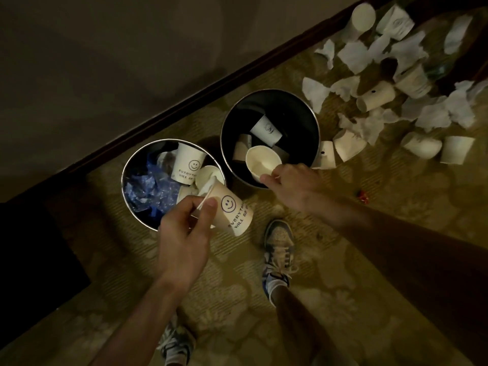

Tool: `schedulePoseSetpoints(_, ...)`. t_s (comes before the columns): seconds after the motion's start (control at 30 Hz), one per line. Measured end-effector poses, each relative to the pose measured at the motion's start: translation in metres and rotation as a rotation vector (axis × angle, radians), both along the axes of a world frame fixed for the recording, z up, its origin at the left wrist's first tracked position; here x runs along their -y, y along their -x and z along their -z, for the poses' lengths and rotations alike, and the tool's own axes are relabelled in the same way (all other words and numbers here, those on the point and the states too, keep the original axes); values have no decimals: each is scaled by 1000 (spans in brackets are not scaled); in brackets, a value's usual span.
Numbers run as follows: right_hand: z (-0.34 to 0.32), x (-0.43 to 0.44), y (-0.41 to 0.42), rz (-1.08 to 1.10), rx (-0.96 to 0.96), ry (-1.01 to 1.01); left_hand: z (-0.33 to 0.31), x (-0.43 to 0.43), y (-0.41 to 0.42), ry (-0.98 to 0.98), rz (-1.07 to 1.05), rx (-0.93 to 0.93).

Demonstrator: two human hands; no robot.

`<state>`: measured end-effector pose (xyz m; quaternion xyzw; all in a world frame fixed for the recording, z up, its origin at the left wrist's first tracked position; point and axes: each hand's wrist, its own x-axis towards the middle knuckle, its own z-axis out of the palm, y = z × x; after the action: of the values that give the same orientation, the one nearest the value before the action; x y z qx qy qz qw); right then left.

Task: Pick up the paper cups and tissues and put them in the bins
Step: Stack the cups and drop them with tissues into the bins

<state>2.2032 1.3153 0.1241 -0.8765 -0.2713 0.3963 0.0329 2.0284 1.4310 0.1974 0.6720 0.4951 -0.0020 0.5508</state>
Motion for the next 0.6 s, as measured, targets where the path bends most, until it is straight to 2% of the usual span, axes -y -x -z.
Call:
schedulePoseSetpoints(0.2,24,-3,-13,-46,-187,87,20,-1,-30,-12,-10,-19)
schedulePoseSetpoints(0.3,13,2,-9,44,-187,-156,21,-3,-46,6,-12,16)
schedulePoseSetpoints(0.4,-8,10,-5,405,-399,-490,16,-5,-70,49,-27,58)
schedulePoseSetpoints(0.5,-15,13,-11,512,-412,-564,19,-8,-96,66,-33,69)
schedulePoseSetpoints(0.6,-12,9,-27,466,-343,-555,38,-11,-124,63,56,60)
